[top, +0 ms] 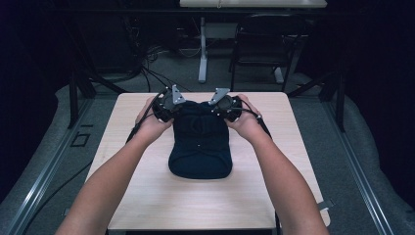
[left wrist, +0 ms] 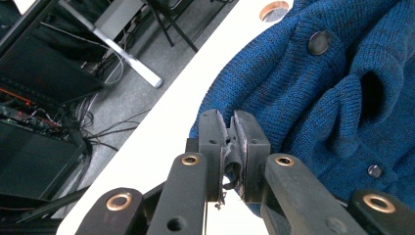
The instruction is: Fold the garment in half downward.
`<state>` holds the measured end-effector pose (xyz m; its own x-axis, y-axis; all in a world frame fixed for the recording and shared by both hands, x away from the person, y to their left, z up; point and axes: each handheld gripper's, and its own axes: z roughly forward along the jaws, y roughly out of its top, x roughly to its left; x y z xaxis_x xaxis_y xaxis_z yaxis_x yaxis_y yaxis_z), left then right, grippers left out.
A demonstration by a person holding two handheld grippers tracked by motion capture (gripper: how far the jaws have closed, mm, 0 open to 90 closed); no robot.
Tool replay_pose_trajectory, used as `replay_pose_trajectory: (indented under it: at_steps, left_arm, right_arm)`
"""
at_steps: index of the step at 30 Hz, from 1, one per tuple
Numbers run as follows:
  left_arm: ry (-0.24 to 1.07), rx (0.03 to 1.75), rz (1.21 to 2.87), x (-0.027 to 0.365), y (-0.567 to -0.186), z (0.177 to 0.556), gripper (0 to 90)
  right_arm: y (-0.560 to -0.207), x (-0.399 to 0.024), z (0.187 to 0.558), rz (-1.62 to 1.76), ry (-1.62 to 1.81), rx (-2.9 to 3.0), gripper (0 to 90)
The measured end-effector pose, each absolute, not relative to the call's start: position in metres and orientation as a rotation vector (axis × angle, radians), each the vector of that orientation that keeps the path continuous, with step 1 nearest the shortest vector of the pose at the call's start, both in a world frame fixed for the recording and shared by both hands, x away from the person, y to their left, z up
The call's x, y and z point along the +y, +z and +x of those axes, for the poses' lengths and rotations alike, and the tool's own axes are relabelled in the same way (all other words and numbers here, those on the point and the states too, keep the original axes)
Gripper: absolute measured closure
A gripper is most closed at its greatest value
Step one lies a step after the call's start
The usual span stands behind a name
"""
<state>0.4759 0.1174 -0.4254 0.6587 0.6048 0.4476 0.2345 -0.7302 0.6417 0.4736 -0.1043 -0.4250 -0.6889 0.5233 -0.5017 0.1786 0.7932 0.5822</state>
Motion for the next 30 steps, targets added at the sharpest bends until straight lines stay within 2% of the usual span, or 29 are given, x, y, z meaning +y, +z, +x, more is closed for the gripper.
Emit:
replay_pose_trajectory:
  at_steps: [7, 19, 30]
  left_arm:
    - [0.889, 0.654, 2.334, 0.118, -0.425, 0.473, 83.7]
    - [0.741, 0.627, 2.363, 0.130, -0.451, 0.444, 83.7]
    - [0.694, 0.570, 2.384, 0.136, -0.457, 0.422, 83.6]
  right_arm:
    - [-0.420, -0.101, 0.474, 0.523, 0.637, 2.296, 83.9]
    - [-0.441, -0.102, 0.435, 0.417, 0.639, 2.393, 83.9]
    - [-0.449, -0.107, 0.405, 0.394, 0.667, 2.435, 83.9]
